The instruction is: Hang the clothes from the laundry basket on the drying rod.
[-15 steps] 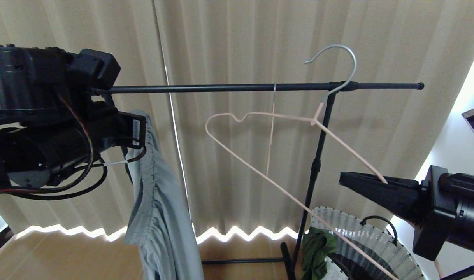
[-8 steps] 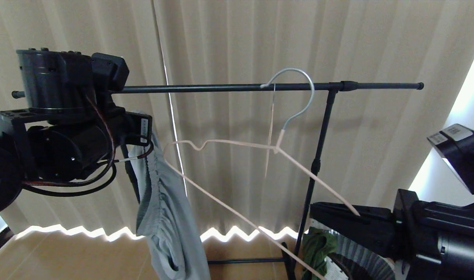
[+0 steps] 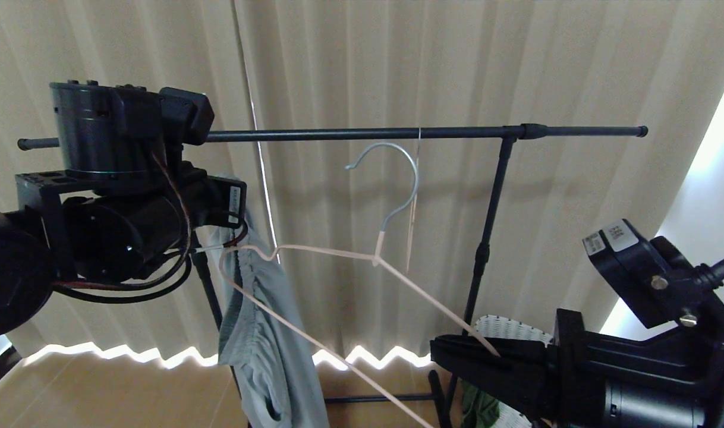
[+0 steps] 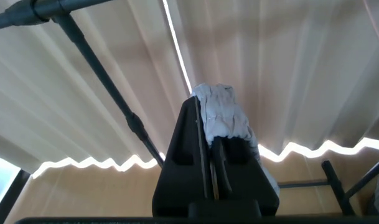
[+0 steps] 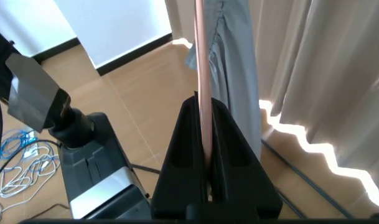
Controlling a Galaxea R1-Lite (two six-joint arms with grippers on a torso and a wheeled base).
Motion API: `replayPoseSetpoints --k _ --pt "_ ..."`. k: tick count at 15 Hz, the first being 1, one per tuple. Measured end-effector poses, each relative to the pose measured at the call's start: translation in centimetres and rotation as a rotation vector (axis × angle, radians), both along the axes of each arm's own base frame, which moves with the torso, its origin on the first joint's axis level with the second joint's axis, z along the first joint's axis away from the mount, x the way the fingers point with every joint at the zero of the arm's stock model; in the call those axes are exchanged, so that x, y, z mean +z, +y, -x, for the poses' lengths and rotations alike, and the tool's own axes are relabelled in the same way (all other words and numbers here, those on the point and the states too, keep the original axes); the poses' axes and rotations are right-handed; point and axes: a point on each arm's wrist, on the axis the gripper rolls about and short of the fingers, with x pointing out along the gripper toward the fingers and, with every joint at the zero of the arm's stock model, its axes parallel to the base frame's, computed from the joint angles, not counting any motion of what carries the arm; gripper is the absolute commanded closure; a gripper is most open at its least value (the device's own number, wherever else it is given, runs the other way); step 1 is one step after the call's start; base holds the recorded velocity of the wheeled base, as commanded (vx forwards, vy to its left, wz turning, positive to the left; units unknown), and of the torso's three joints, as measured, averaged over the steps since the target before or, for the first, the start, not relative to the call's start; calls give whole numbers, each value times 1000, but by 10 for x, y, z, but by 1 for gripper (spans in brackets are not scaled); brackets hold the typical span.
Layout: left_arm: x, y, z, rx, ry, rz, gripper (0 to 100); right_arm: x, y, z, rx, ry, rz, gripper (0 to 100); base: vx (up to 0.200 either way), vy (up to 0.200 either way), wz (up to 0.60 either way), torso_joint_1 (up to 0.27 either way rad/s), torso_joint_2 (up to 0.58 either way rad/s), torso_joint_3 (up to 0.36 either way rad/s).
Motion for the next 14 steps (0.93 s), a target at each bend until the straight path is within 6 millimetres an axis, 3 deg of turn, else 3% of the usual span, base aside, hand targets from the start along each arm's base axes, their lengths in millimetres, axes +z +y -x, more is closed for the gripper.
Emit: replayPoseSetpoints --k 14 --pt "-14 2 3 27 49 -87 100 -10 0 -36 -229 6 60 100 0 0 0 0 0 0"
